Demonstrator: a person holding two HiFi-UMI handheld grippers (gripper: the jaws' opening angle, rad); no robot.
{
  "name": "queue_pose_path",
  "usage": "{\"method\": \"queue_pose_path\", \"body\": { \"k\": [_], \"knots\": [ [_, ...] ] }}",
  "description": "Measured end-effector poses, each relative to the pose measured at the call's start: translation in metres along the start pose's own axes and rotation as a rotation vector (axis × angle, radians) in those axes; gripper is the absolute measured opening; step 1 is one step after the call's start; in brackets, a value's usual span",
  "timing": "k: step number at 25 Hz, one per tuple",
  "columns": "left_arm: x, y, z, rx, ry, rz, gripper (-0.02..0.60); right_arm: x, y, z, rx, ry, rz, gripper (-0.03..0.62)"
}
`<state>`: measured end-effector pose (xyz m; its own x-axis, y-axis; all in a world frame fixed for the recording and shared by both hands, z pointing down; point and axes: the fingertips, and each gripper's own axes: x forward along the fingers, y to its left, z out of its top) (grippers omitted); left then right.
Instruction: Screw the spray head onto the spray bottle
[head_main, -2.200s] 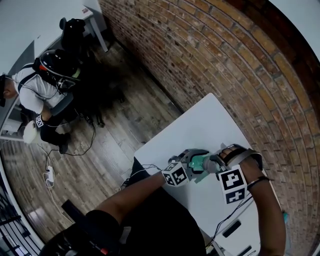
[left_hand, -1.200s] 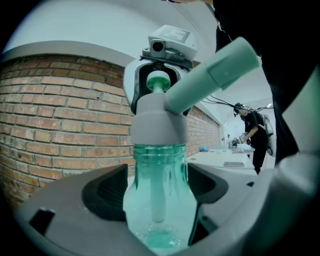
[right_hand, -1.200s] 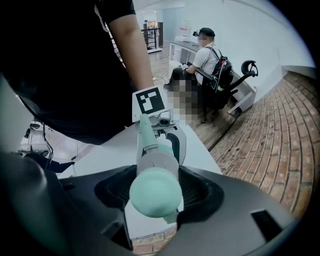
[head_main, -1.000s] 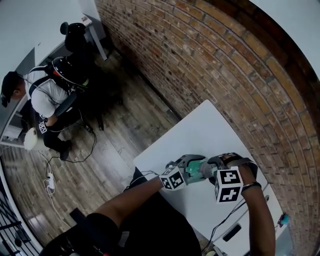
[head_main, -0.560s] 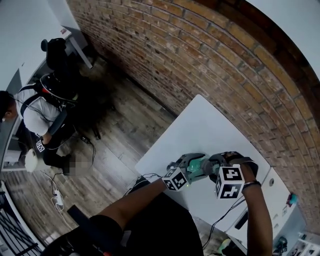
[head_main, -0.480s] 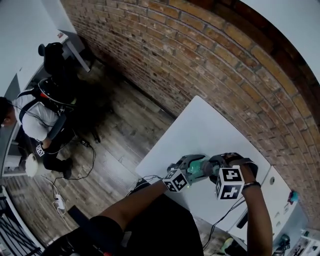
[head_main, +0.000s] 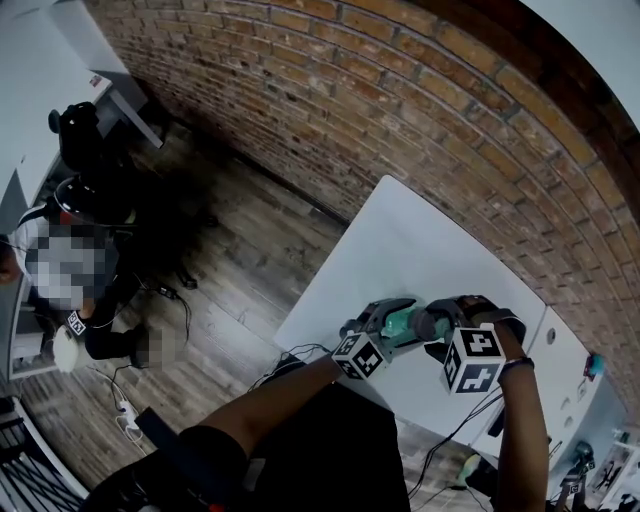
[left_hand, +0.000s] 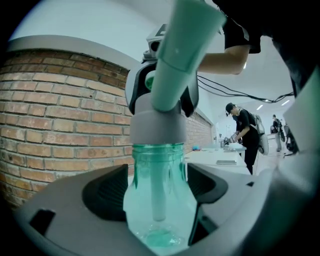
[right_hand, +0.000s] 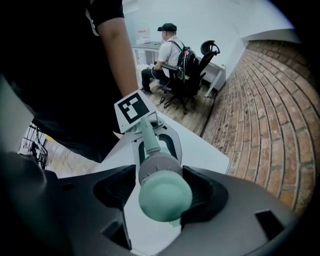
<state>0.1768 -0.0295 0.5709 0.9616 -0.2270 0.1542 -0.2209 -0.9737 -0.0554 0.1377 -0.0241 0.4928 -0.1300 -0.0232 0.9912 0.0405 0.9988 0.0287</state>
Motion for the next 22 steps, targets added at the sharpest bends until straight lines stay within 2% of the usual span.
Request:
{"method": "queue_pose_path", "body": {
  "k": [3,7,13,18,22],
  "knots": [
    [0.001,0.000,-0.001,-0.009,0.003,-0.005,0.365,-0.017,0.001,0.006,-0.044,-0.040,-0.013,0.276],
    [0.003,0.000,-0.002,-0.016,0.006,-0.008,0.365,-0.030,0.006,0.007,-0.265,0.021,-0.006,0.276],
    [0.002,-0.003,-0.002,-0.026,0.018,-0.032,0.365,-0.017,0.004,0.004,-0.523,0.116,0.009,0.275],
    [0.000,-0.003,-0.002,-0.019,0.024,-0.059,0.365,-0.008,0.005,-0.003,-0.633,0.188,0.058,0.273],
    [0.001,-0.003,-0.002,-0.009,0.025,-0.065,0.364,-0.001,0.002,-0.009,-0.679,0.217,0.062,0.262]
  ]
}}
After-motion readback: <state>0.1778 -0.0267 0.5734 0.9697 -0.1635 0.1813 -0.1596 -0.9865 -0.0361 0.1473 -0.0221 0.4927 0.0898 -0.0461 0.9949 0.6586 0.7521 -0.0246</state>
